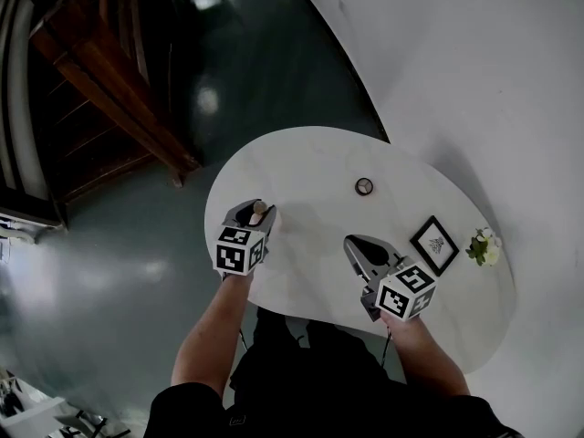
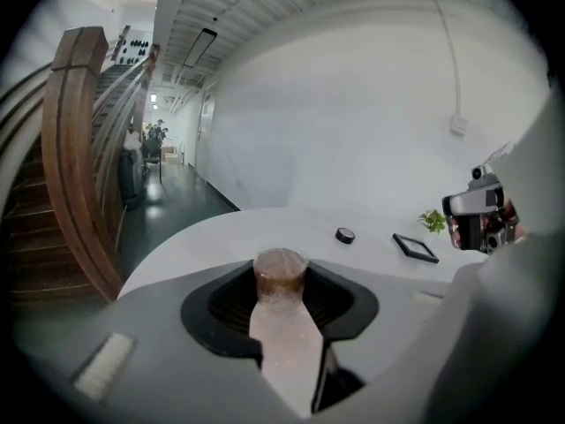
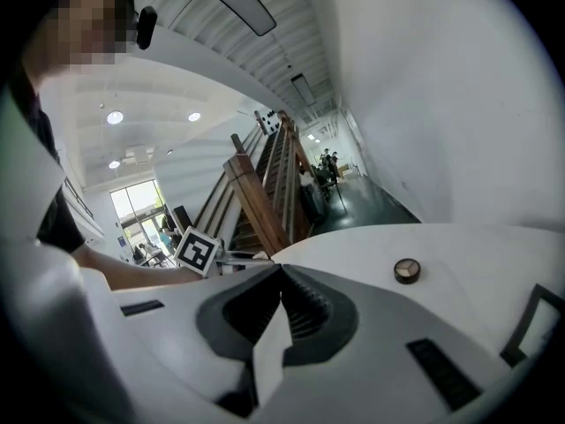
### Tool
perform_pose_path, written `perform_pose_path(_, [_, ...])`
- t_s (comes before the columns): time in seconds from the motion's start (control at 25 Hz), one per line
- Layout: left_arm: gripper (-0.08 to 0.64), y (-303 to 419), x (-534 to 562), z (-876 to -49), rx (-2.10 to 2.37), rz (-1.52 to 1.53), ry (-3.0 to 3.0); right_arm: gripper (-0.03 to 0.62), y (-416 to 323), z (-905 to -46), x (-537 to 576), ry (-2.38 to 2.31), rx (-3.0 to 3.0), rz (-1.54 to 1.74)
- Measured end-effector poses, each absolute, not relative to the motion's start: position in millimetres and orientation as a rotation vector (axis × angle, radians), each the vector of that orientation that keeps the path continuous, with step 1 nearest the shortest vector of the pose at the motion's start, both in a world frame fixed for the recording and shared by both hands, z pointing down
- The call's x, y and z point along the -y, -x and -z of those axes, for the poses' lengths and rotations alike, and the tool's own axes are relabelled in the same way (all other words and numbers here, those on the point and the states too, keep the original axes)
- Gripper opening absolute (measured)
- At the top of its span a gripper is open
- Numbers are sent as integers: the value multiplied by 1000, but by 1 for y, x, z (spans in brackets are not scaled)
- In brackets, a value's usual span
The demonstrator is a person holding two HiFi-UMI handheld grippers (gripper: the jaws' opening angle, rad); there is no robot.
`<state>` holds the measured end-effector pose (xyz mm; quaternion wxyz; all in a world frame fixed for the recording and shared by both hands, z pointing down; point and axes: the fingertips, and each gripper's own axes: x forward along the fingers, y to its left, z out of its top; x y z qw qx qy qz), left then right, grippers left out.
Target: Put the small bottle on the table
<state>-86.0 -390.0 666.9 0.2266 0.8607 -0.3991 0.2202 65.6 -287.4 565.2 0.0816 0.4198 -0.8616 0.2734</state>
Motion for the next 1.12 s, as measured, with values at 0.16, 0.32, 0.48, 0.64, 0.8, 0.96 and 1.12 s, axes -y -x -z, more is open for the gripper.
perform_pose_path(0.16, [150, 84, 389, -672, 1111, -612, -2357, 11, -69, -564, 282, -1244, 2581, -807])
perform_pose_path(0.32, [152, 85, 387, -672, 1094, -624, -2358, 11, -71, -561, 275, -1231, 2588, -798])
perform_pose_path(0.48, [160, 81, 381, -676, 1066, -663, -2363, 11, -76, -560, 269, -1218, 2594, -798])
perform_pose_path(0.64, [167, 77, 379, -675, 1083, -644, -2358, 11, -79, -559, 264, -1189, 2616, -787])
perform_pose_path(0.8, [200, 78, 381, -659, 1150, -539, -2361, 11, -82, -556, 258, -1150, 2638, -772])
perform_pose_path(0.96, [212, 81, 370, -638, 1198, -492, -2379, 11, -86, -546, 252, -1120, 2668, -765])
perform_pose_path(1.12, [212, 81, 350, -600, 1201, -395, -2462, 11, -85, -534, 249, -1086, 2674, -646])
